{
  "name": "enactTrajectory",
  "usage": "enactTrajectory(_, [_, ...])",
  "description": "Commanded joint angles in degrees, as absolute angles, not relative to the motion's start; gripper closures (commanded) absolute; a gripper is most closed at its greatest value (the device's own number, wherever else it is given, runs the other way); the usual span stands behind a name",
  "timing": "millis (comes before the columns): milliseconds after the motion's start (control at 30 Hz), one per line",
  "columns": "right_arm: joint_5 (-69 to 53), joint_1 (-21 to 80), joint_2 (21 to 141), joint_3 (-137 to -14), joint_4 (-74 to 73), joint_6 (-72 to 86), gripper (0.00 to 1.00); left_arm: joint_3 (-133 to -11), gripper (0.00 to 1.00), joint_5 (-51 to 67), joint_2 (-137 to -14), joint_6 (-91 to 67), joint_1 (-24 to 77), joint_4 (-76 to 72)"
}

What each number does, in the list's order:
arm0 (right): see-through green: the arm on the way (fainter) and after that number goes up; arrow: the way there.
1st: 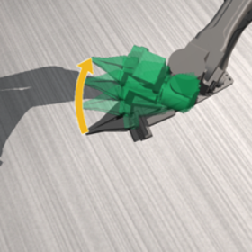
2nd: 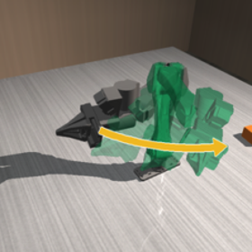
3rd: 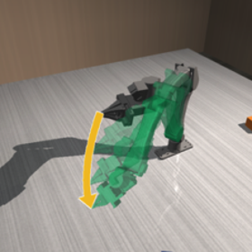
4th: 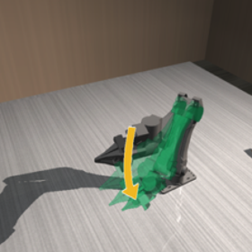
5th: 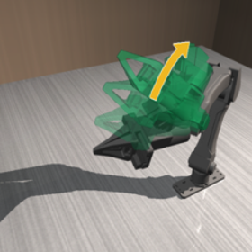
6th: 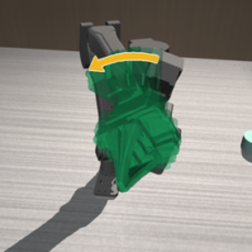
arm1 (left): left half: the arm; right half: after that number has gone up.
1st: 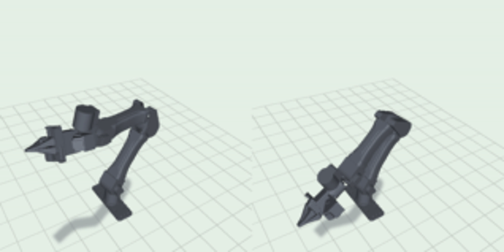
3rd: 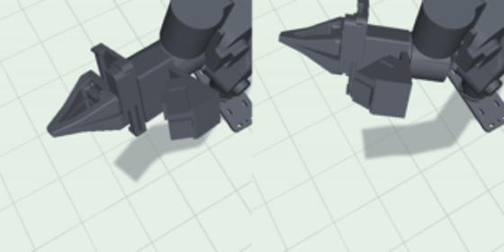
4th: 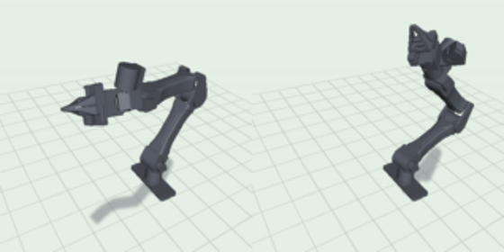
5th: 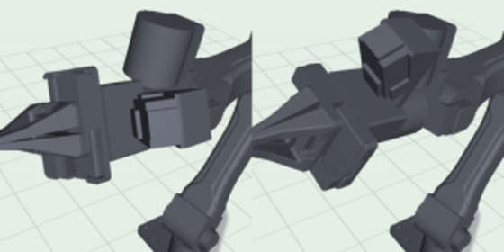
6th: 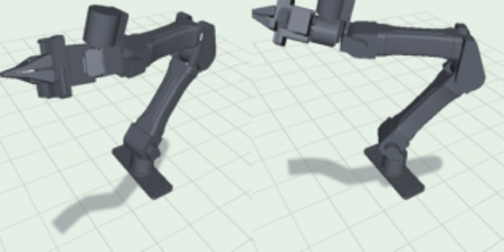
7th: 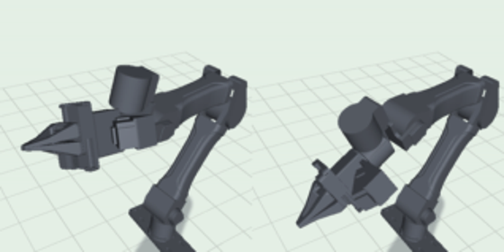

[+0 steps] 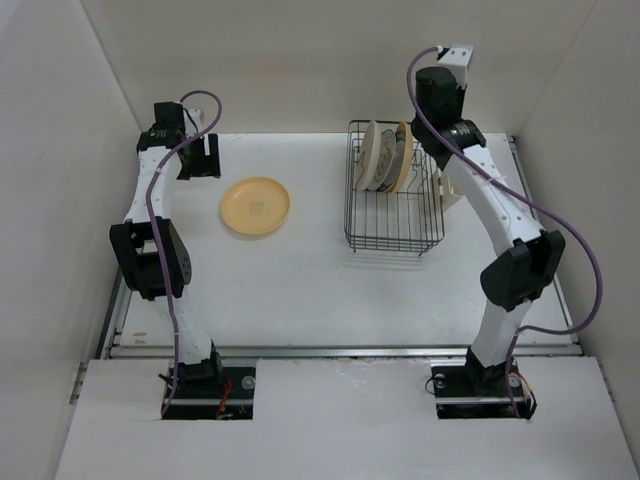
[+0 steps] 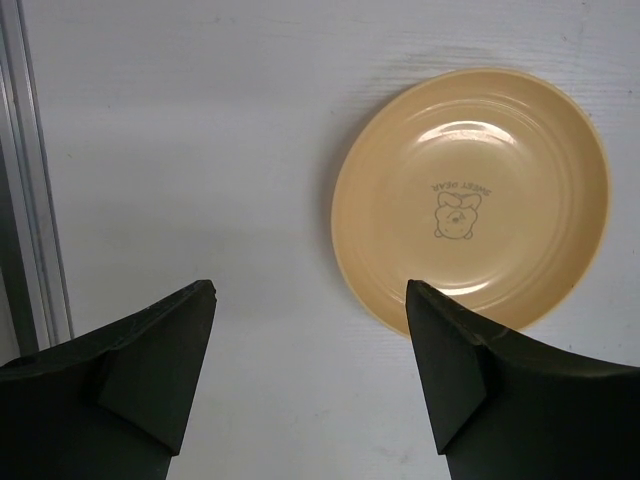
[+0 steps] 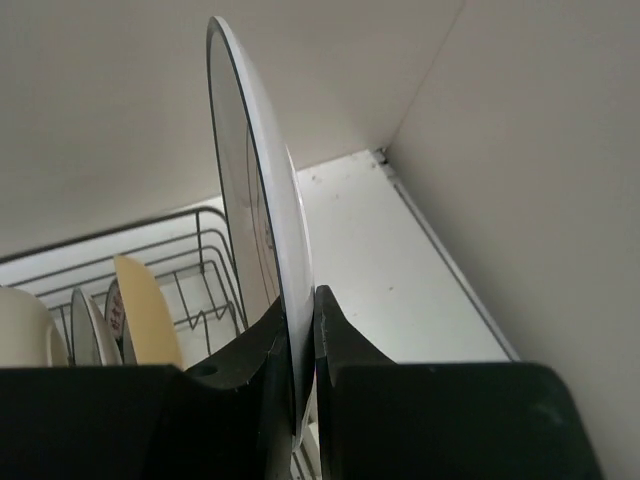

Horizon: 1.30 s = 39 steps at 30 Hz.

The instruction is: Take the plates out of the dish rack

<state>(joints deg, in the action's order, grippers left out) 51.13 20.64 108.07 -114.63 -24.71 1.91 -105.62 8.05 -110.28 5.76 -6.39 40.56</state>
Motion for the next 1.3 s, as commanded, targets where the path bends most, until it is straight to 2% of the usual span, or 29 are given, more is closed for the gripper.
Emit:
enactTrajectory(0, [56.9, 23.7, 101.8, -117.6, -17.6, -4.7, 1.00, -107.4, 0.26, 7.0, -108.1, 5.3, -6.2, 41.1])
enactTrajectory(100, [28.5, 25.3, 99.1, -116.1, -23.8, -0.6, 1.00, -107.4, 0.24, 5.5, -108.1, 5.3, -6.2, 41.1])
enactTrajectory(133, [6.0, 25.3, 99.1, -116.1, -28.0, -0.6, 1.00, -107.4, 0.24, 4.8, -108.1, 5.3, -6.2, 41.1])
enactTrajectory(267, [-34.3, 27.4, 102.9, -111.1, -28.3, -1.2, 1.00, -108.0, 0.21, -0.2, -108.6, 5.3, -6.2, 41.1])
enactTrajectory(400, [-47.0, 31.2, 116.1, -115.7, -34.3, -2.6, 1.00, -108.7, 0.17, -2.0, -108.6, 5.3, -6.2, 41.1])
enactTrajectory(467, [-50.3, 32.4, 121.2, -119.4, -39.3, -4.7, 1.00, -108.7, 0.17, -2.7, -108.6, 5.3, -6.2, 40.6])
enactTrajectory(567, [-52.4, 34.7, 126.4, -120.6, -39.4, -6.2, 1.00, -108.7, 0.16, -2.7, -108.6, 4.7, -6.2, 40.6])
enactTrajectory(800, [-51.4, 36.9, 134.6, -122.0, -42.0, -7.8, 1.00, -108.1, 0.16, -2.2, -108.6, 4.7, -6.2, 40.6])
enactTrajectory(867, [-46.4, 37.5, 135.7, -123.6, -44.1, -7.8, 0.98, -107.4, 0.16, -2.2, -108.6, 4.7, -6.2, 40.6])
enactTrajectory(900, [-44.1, 38.5, 136.5, -123.6, -44.6, -8.5, 0.90, -107.4, 0.16, -2.2, -108.6, 5.3, -6.2, 40.6])
enactTrajectory(933, [-42.2, 39.1, 136.5, -123.6, -44.6, -8.5, 0.75, -106.8, 0.16, -2.2, -108.6, 5.3, -6.2, 40.6])
enactTrajectory(1033, [-39.5, 40.4, 136.5, -122.3, -45.4, -9.4, 0.47, -106.8, 0.16, -2.2, -108.6, 5.3, -6.2, 40.6])
enactTrajectory(1167, [-33.5, 41.0, 134.6, -122.3, -45.4, -9.4, 0.32, -106.8, 0.16, -2.2, -108.1, 5.3, -6.2, 40.6])
enactTrajectory(1200, [-27.8, 41.5, 133.8, -122.3, -45.4, -8.6, 0.32, -106.8, 0.16, -2.2, -108.1, 5.3, -6.2, 40.6])
enactTrajectory(1267, [-23.1, 41.5, 130.4, -123.0, -46.0, -8.0, 0.25, -109.3, 0.16, -2.2, -108.1, 5.3, -6.2, 42.9])
